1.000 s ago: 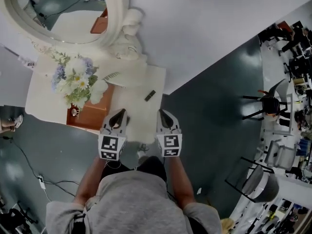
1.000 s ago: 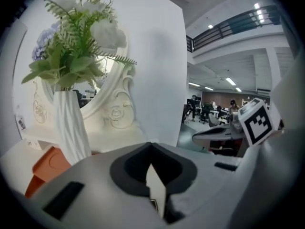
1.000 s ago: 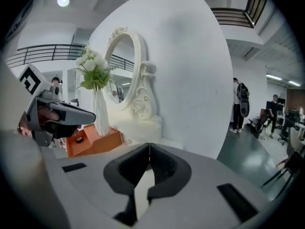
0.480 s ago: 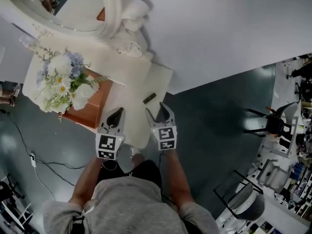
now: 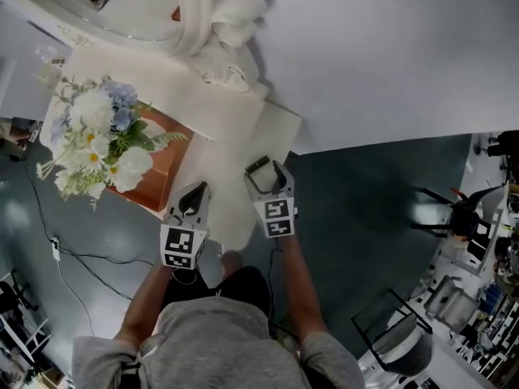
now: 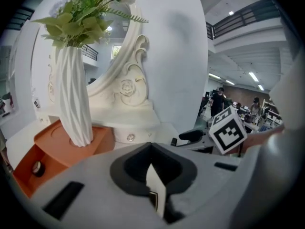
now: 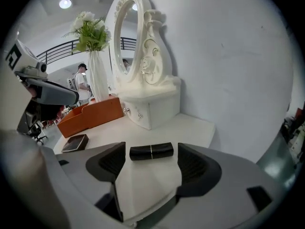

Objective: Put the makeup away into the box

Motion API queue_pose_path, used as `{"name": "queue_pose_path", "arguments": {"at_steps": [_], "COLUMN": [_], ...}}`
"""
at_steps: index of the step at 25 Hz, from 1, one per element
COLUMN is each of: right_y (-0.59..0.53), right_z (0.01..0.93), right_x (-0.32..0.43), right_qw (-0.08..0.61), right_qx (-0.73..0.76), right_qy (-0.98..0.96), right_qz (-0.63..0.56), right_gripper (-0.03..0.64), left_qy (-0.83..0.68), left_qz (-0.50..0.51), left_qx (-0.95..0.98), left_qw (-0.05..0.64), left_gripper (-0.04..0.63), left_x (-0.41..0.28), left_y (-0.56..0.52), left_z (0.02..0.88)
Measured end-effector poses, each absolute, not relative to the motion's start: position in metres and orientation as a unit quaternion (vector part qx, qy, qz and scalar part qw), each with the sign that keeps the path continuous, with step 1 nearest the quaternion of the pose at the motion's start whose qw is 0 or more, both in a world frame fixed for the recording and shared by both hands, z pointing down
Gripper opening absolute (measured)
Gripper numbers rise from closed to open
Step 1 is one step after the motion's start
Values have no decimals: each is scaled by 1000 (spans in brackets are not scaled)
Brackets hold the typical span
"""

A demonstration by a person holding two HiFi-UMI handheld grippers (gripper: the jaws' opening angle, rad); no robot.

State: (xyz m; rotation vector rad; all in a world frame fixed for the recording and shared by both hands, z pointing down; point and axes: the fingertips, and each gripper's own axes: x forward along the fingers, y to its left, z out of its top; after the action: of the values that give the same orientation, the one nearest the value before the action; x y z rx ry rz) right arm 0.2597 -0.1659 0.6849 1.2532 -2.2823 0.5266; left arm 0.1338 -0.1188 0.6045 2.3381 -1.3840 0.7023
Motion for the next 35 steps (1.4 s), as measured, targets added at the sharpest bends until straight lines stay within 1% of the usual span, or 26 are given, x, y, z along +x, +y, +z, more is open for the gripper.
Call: {"name": "queue_pose_path", "arguments": {"at_steps": [9,15,27,35], "right_y": [-170,-171,-153,-124], "right_z": [703,703,634,584], "right_x": [256,254,234,203], "right_qw": [275,279,236,213], "right_qx": [443,440,438,417], "right_qy": [-831,-833,-856,-876], "right_qz": [192,187,142,113], "right_gripper": [333,327,325,325], "left_qy": [-493,-500,-529,-558], "left_qz": [241,243,212,187], "left_qx": [818,813,807,796], "left_qw": [172,175,156,139], "left_gripper": [0,1,1,2], "left_x": [129,121,103,72], "left_y": [-127,-126,-109,-90], "left_z": [602,603,569,537]}}
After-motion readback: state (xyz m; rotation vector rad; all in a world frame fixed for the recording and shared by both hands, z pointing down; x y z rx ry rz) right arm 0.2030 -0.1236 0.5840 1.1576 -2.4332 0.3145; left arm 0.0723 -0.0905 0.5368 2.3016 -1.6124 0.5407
